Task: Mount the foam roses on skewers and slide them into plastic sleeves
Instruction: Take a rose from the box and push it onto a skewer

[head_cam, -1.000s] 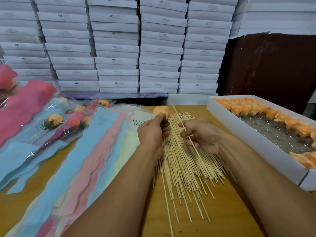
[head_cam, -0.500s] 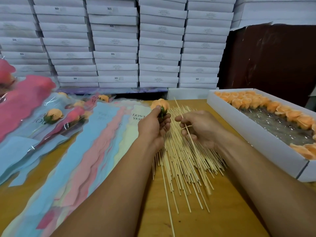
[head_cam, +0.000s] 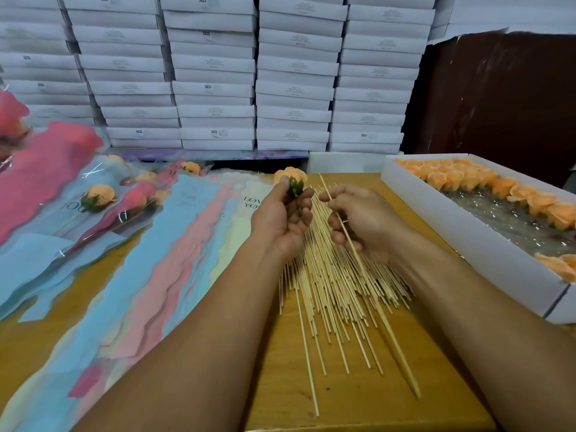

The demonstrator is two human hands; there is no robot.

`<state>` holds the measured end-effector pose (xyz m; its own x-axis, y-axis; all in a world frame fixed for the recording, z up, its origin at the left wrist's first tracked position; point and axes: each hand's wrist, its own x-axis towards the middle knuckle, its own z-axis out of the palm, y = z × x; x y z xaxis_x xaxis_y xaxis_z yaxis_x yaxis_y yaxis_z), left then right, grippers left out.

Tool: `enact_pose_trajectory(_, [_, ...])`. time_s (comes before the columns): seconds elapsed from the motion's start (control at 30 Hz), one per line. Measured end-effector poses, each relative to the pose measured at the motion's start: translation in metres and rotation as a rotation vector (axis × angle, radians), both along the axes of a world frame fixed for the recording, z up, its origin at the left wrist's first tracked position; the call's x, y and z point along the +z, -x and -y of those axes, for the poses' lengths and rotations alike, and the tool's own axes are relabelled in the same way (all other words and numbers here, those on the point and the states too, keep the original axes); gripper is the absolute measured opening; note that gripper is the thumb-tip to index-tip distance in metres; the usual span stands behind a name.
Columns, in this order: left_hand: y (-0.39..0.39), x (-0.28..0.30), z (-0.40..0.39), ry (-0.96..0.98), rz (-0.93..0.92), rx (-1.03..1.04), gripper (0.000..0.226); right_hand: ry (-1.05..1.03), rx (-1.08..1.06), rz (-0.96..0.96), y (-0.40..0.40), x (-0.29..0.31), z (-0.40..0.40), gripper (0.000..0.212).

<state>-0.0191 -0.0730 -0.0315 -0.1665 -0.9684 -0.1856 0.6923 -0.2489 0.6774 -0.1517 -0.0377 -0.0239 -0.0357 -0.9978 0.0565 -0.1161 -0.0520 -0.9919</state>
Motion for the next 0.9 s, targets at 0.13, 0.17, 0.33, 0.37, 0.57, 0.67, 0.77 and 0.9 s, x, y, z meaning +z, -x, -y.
enact_pose_trajectory(0.13, [-0.001, 0.000, 0.001, -0.006, -0.056, -0.002, 0.042, 0.000, 0.068, -0.034, -0.003, 0.000, -0.004, 0.014])
enact_pose_trajectory(0.17, [-0.001, 0.000, 0.002, -0.001, -0.062, -0.003, 0.039, 0.006, 0.094, -0.042, -0.005, 0.000, -0.005, 0.013])
enact_pose_trajectory(0.33, [-0.001, 0.001, 0.002, 0.014, -0.053, -0.005, 0.027, 0.061, 0.160, -0.094, -0.009, -0.004, -0.006, 0.017])
enact_pose_trajectory(0.37, [-0.001, 0.001, 0.002, 0.010, -0.054, -0.002, 0.027, 0.077, 0.166, -0.102, -0.009, -0.005, -0.006, 0.017])
enact_pose_trajectory(0.57, [-0.001, 0.002, 0.002, 0.005, -0.075, 0.031, 0.027, 0.160, 0.196, -0.124, -0.010, -0.009, -0.006, 0.019])
enact_pose_trajectory(0.67, [-0.001, 0.002, 0.002, 0.005, -0.076, 0.041, 0.027, 0.174, 0.202, -0.126, -0.009, -0.009, -0.006, 0.019])
enact_pose_trajectory(0.77, [0.000, 0.003, 0.002, 0.001, -0.068, 0.051, 0.028, 0.180, 0.209, -0.122, -0.009, -0.009, -0.006, 0.019])
enact_pose_trajectory(0.9, [0.000, 0.003, 0.002, 0.004, -0.055, 0.066, 0.029, 0.181, 0.219, -0.116, -0.009, -0.008, -0.007, 0.021])
